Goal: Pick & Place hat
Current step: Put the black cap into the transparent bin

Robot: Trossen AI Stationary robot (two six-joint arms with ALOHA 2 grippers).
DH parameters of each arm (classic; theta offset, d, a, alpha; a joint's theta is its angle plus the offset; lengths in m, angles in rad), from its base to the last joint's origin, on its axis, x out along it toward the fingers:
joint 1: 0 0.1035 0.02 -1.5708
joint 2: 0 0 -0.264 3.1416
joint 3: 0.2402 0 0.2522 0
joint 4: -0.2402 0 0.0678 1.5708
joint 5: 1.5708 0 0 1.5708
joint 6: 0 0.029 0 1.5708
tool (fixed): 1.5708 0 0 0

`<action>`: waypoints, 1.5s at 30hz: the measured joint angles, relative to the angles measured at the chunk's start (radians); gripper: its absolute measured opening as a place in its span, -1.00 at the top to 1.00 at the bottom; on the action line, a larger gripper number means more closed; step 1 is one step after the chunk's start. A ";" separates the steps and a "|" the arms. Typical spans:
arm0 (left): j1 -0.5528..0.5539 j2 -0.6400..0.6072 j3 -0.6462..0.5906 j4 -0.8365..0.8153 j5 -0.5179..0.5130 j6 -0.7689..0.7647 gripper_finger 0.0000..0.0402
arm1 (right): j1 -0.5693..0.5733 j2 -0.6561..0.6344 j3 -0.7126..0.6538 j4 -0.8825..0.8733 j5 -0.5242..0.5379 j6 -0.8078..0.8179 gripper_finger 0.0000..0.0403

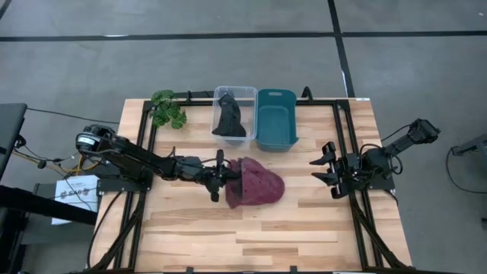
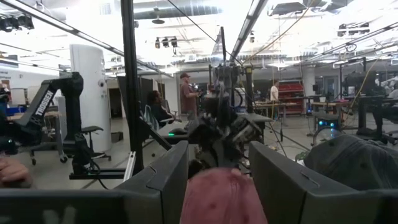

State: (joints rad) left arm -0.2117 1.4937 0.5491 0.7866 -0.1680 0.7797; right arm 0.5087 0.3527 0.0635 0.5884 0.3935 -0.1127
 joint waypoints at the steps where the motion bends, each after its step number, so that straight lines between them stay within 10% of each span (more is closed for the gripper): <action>1: -0.004 -0.017 0.000 0.000 0.000 -0.003 0.95 | 0.000 0.000 0.000 0.000 0.000 0.000 0.20; 45: 0.152 -0.180 0.410 -0.287 0.068 0.182 0.95 | 0.000 0.000 0.001 0.033 0.000 0.000 0.20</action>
State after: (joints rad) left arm -0.0600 1.3140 0.9590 0.4998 -0.1001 0.9621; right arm 0.5083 0.3531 0.0643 0.6212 0.3939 -0.1131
